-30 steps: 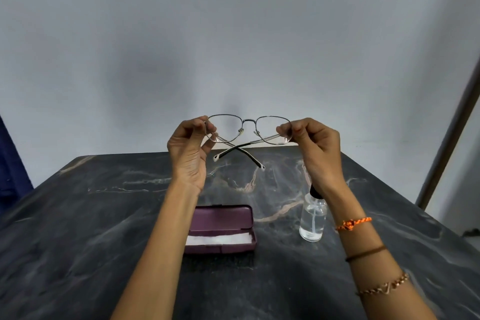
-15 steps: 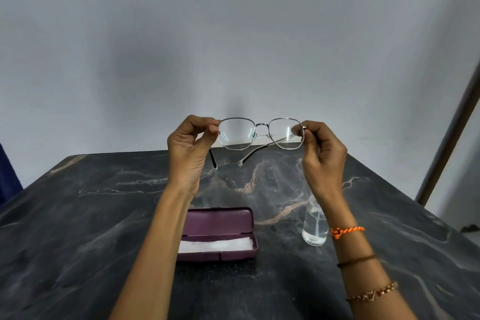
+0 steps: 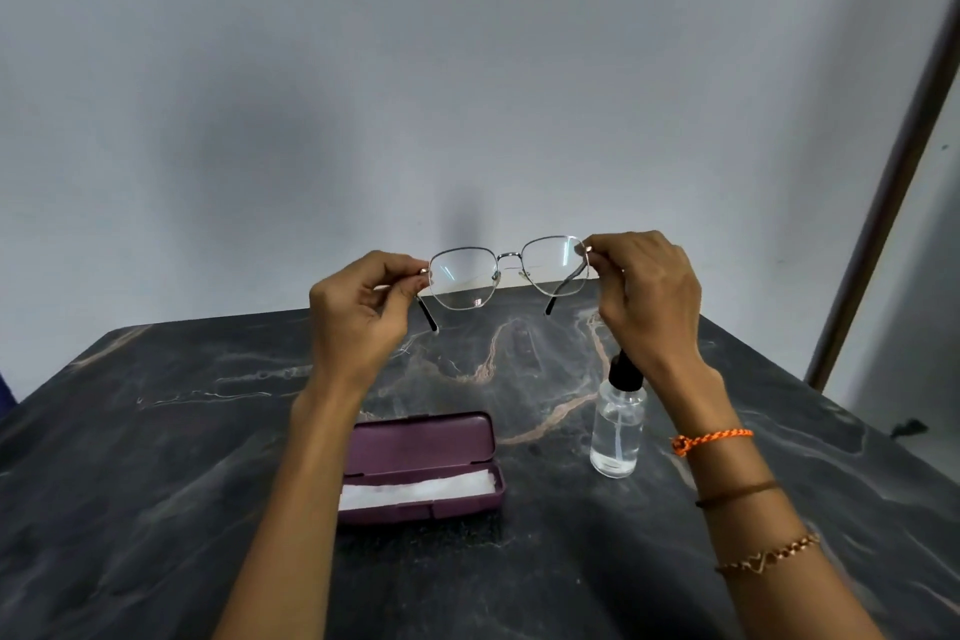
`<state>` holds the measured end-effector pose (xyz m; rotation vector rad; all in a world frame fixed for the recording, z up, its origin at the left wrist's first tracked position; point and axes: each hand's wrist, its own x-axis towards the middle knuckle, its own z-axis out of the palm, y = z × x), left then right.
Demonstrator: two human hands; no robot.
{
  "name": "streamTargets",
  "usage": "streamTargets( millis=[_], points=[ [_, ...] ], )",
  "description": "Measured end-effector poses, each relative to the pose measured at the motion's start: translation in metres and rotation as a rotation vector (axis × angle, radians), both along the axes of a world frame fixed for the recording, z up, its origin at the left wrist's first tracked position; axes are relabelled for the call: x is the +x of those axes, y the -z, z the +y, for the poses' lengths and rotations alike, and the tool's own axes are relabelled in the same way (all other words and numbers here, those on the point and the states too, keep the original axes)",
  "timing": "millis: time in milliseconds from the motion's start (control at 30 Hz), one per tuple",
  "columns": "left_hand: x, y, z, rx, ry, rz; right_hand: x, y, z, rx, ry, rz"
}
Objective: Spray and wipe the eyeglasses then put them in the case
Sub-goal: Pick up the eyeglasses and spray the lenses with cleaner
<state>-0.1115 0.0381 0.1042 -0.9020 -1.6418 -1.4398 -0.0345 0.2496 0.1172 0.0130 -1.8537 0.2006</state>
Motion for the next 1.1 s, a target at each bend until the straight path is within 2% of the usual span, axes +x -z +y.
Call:
streamTargets(
  millis=[67,200,333,433,567,833,933,1100],
  points=[
    [0.003,0.001,0.006,0.011,-0.071,0.063,0.002,0.002,0.000,-0.123,-0.065,-0.067],
    [0.017,-0.004,0.021,0.041,-0.126,0.117,0.004,0.003,0.008,-0.534,-0.358,-0.151],
    [0.025,-0.006,0.030,-0.015,-0.167,0.202,0.014,0.021,0.013,-0.682,-0.401,-0.020],
    [0.021,0.002,0.031,-0.010,-0.201,0.199,0.024,0.056,0.009,-0.560,-0.306,0.044],
    [0.017,0.018,0.036,-0.007,-0.214,0.191,0.023,0.093,0.007,-0.342,-0.137,-0.084],
    [0.006,0.032,0.034,-0.035,-0.271,0.186,0.019,0.117,-0.002,-0.361,-0.089,-0.192],
    [0.006,0.033,0.035,-0.018,-0.267,0.190,0.020,0.119,-0.002,-0.443,-0.169,-0.179],
    [0.013,0.034,0.041,-0.085,-0.231,0.283,0.020,0.107,0.001,-0.397,-0.263,-0.074]
  ],
)
